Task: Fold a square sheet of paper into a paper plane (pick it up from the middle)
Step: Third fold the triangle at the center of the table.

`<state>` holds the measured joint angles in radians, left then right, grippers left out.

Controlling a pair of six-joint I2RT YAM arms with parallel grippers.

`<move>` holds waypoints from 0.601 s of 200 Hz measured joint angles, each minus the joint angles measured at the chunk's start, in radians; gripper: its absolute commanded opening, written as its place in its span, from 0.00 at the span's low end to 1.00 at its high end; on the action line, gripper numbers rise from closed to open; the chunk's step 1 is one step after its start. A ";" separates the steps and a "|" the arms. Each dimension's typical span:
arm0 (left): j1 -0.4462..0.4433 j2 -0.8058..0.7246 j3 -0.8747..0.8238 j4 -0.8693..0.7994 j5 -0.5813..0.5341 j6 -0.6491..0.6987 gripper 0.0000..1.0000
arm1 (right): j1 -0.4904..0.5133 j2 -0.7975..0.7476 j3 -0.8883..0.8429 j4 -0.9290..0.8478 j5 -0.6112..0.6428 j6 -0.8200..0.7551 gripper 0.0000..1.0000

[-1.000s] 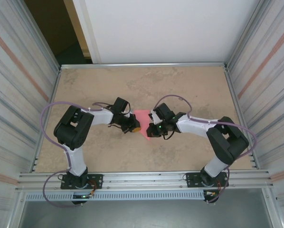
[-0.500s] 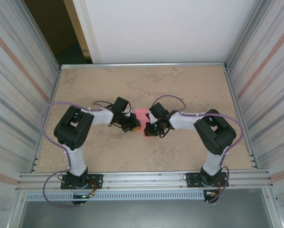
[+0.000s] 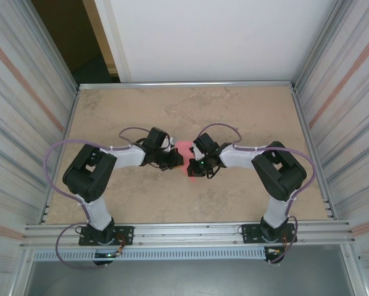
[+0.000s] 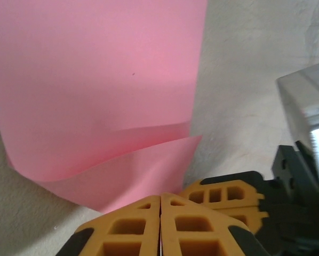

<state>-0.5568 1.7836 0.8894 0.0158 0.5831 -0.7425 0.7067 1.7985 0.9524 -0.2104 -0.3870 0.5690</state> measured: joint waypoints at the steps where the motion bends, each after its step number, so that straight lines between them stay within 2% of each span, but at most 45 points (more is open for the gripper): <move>1: 0.000 0.001 0.000 0.000 0.000 0.000 0.10 | 0.000 0.000 0.000 0.000 0.000 0.000 0.00; 58: -0.002 0.060 0.001 0.030 0.036 0.013 0.10 | 0.000 0.001 0.001 -0.001 0.000 0.000 0.00; 120: 0.021 0.087 0.046 -0.047 0.023 0.046 0.09 | 0.000 0.013 0.018 -0.029 -0.001 0.000 0.00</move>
<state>-0.5362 1.8706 0.9356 -0.0311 0.6056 -0.6964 0.7063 1.8114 0.9699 -0.2390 -0.3878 0.5690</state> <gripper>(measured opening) 0.093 0.053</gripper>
